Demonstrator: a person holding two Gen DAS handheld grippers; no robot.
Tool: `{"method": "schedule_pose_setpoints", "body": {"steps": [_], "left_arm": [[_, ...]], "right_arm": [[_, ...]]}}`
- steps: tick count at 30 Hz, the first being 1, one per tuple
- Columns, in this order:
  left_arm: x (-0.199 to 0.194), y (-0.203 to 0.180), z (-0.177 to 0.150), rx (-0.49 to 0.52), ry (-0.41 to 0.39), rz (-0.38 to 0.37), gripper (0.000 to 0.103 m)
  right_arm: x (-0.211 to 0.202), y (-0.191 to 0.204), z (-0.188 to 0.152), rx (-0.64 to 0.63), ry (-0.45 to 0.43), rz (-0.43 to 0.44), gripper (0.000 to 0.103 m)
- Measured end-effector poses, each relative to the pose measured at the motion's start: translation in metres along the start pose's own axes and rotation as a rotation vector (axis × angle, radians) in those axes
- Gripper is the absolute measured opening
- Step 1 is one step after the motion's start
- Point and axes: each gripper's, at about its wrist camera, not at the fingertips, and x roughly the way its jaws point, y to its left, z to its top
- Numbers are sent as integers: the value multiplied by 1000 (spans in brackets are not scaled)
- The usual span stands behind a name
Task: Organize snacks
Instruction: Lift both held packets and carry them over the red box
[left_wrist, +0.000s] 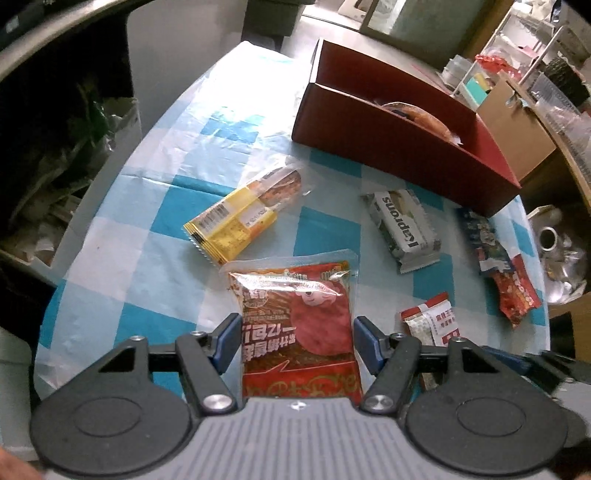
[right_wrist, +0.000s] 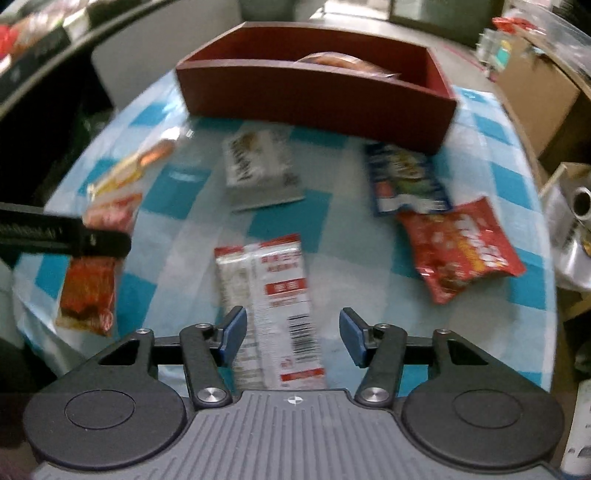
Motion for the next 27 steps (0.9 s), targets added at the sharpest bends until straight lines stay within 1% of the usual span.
{"method": "schedule_pose_setpoints", "body": {"steps": [1, 3, 5, 7, 8, 9, 11, 14, 18, 27], "left_arm": [[0, 2, 0, 2, 5, -7, 59], [2, 4, -1, 3, 16, -19, 59], [1, 6, -1, 4, 21, -23, 59], [1, 6, -2, 13, 28, -25, 59], [2, 6, -2, 14, 31, -21, 59], [3, 6, -2, 12, 34, -19, 59], [5, 4, -1, 9, 47, -30, 59], [6, 0, -3, 23, 51, -38, 59], [2, -1, -3, 31, 36, -46, 59], [-2, -10, 6, 56, -8, -18, 59]], "right_arm": [[6, 5, 1, -21, 15, 0, 65], [17, 14, 2, -52, 39, 4, 72], [18, 19, 2, -69, 23, -9, 74], [17, 17, 0, -55, 22, -2, 72], [16, 15, -1, -51, 18, 0, 68], [14, 13, -3, -42, 14, -2, 61], [11, 10, -4, -23, 13, -1, 57], [9, 12, -6, -24, 15, 3, 54], [2, 15, -1, -8, -21, 41, 52], [-16, 2, 11, 91, -108, 60, 52]]}}
